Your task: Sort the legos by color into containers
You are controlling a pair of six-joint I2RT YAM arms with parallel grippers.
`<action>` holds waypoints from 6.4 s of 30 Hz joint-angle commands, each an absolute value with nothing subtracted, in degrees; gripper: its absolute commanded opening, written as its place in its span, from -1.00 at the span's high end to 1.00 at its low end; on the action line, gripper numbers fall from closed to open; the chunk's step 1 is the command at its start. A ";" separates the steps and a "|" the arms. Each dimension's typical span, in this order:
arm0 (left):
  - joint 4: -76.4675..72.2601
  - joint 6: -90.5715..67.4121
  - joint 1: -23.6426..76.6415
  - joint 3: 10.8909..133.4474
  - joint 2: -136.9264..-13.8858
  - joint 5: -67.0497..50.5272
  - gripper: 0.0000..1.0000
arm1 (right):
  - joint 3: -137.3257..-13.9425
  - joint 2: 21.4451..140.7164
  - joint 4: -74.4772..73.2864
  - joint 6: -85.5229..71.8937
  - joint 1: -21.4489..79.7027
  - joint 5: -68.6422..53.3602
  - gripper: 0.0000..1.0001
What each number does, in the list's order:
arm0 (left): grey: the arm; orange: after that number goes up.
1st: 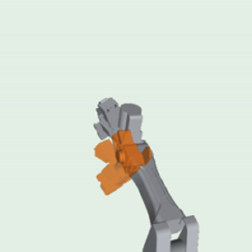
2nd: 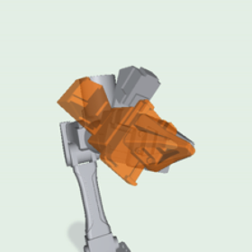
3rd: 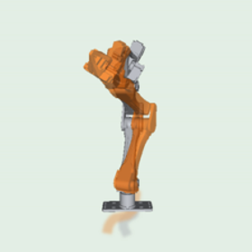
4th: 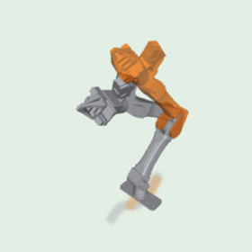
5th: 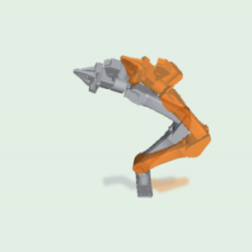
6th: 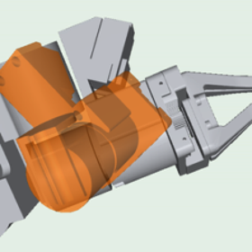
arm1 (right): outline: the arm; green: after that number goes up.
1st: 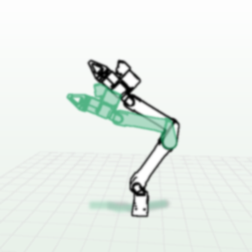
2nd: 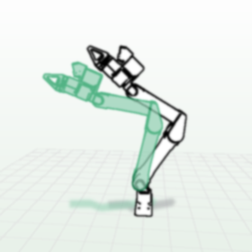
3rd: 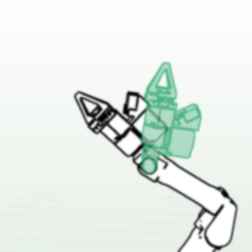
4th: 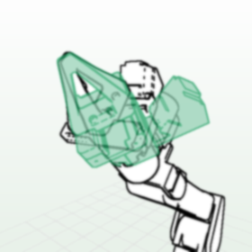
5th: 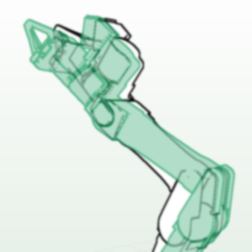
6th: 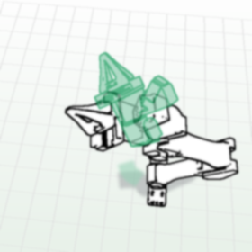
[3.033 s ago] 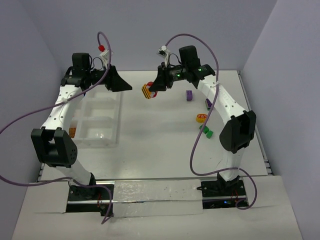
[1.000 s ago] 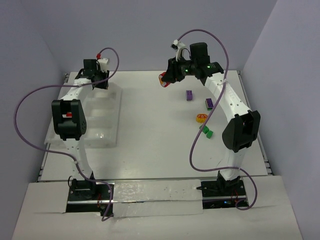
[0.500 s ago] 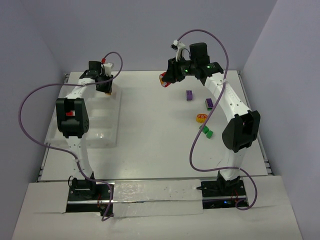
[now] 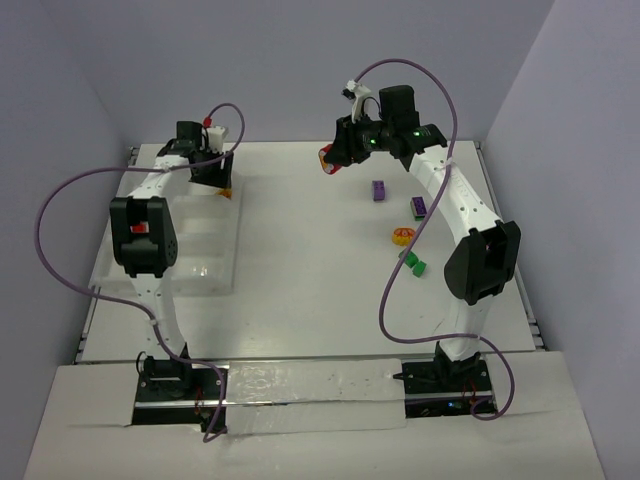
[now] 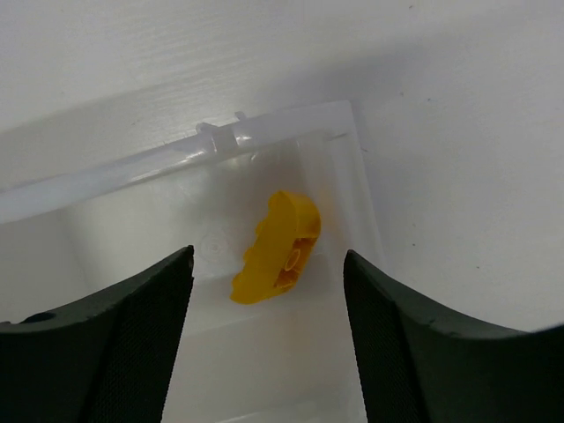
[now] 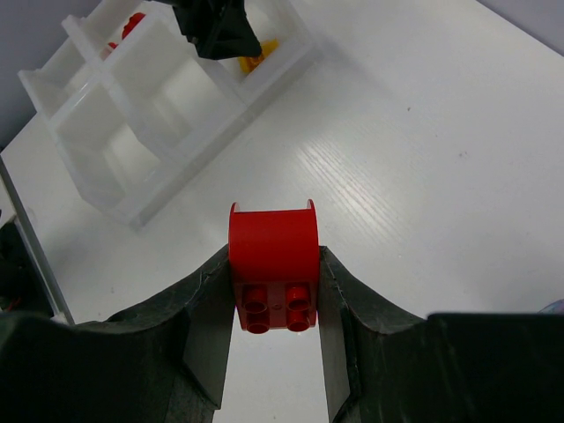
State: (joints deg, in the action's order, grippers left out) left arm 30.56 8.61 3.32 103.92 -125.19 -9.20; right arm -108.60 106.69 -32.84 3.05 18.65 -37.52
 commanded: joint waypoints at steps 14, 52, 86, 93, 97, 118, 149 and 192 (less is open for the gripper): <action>19.91 4.64 4.35 92.35 -94.82 -57.33 -0.56 | -115.30 108.86 -26.84 -5.12 22.12 -48.80 1.00; -25.96 -45.50 9.01 82.61 -94.27 -76.29 -0.56 | -110.38 112.12 12.36 -38.96 27.41 -66.15 1.00; 52.55 15.49 -30.07 93.07 -94.92 -21.92 0.99 | -102.75 103.10 -31.09 4.56 19.56 -34.74 -1.00; 52.92 17.54 -29.84 93.95 -102.06 -13.99 0.96 | -96.09 100.77 -31.16 5.84 16.40 -32.44 -1.00; 53.38 17.11 -29.37 96.04 -105.55 -14.13 0.88 | -94.02 100.01 -31.24 6.63 15.61 -31.54 -1.00; 48.71 14.35 -22.94 95.56 -112.24 -13.45 0.25 | -91.56 100.86 -33.66 6.86 12.49 -13.71 -1.00; 48.66 12.95 -14.25 99.43 -100.23 -20.53 -0.25 | -112.99 129.10 -35.48 -2.37 11.25 6.16 -0.71; 4.17 -33.80 8.27 96.75 -102.57 -73.10 -0.61 | -105.48 116.04 32.68 -60.84 21.07 -82.02 1.00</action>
State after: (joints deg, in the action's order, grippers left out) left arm 12.77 -27.88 7.50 96.29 -102.61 -70.50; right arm -106.39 118.72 22.02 -53.83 20.46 -78.15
